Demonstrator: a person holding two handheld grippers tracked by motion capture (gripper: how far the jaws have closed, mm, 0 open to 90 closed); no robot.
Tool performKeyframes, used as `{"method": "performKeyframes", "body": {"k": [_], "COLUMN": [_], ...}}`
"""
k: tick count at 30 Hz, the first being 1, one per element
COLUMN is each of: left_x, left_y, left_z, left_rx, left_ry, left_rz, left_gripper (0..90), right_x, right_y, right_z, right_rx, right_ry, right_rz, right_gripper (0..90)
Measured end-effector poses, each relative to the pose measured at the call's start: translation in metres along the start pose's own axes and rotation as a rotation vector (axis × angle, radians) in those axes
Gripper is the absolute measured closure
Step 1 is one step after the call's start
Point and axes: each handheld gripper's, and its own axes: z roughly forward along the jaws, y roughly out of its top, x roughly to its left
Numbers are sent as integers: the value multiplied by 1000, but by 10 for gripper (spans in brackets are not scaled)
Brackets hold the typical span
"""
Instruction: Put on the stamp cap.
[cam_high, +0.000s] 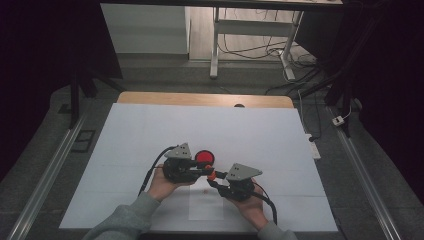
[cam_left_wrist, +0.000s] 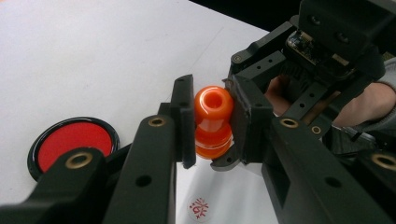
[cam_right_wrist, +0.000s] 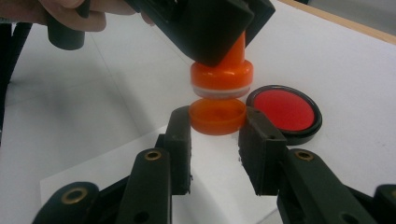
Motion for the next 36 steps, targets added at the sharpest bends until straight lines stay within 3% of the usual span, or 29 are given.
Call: {"method": "performKeyframes", "body": {"k": [36], "left_x": [-1], "left_y": [-4], "left_z": [6], "left_rx": [2], "left_ry": [-5], "left_rz": [1], "left_gripper": [718], "right_x": [-1], "right_y": [0], "right_z": [-3], "right_rx": [-14], "right_ry": [-8], "right_rz": [5], "right_gripper": [645]}}
